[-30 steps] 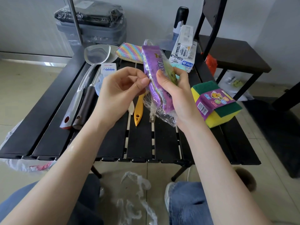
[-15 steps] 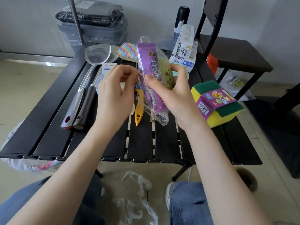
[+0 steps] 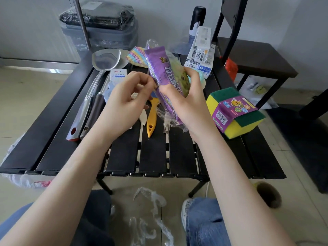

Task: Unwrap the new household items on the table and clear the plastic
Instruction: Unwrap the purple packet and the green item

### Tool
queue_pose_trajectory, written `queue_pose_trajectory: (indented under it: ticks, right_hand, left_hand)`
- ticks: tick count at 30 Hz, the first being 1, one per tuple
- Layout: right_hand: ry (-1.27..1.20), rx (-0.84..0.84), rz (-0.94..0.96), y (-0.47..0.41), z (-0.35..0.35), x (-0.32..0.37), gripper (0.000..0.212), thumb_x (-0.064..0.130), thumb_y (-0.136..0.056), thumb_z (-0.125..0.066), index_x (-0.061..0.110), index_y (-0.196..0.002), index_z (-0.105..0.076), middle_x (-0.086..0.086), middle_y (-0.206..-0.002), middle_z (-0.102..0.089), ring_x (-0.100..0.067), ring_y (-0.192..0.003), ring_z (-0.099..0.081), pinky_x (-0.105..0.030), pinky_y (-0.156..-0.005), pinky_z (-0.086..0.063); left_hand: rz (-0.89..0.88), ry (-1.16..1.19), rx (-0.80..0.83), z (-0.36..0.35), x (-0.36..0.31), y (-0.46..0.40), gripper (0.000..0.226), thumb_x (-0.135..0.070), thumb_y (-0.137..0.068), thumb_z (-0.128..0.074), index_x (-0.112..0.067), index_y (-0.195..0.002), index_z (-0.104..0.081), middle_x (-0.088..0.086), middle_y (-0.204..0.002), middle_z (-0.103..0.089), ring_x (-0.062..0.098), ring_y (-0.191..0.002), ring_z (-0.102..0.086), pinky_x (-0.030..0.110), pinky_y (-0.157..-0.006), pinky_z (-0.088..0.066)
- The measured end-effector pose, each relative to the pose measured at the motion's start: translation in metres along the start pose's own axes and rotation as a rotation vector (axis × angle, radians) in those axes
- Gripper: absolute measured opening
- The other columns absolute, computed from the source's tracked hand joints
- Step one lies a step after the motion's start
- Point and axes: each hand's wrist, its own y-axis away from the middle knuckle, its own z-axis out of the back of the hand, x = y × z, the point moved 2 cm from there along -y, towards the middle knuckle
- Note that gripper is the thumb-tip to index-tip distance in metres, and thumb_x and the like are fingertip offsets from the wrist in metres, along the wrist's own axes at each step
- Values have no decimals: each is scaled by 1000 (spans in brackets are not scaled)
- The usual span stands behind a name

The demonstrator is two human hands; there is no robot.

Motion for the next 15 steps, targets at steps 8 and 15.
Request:
queue_pose_trajectory:
  ticks: [8,15]
  right_hand:
    - [-2,-42,-2,4,-6,1,42,34,-94,-59,17,-126,-38,15,-104,-57,0,-97,-62,-20,-84,-53]
    - [-114,80,-159,-3,-9,7,44,31,-96,-56,21,-131,-30,-2,-119,-56,-17,-108,-63,-42,-98,-51]
  left_hand:
    - [-264,-225,-153,-1,-3,4,8,-14,-86,-67,-12,-84,-60,-14,-88,-52,0,-81,-56,18,-58,-50]
    - [-448,-315,-391,2,-1,10,8,-5,-90,-64,0,-84,-63,0,-91,-62,-11,-86,-52,5,-69,-48]
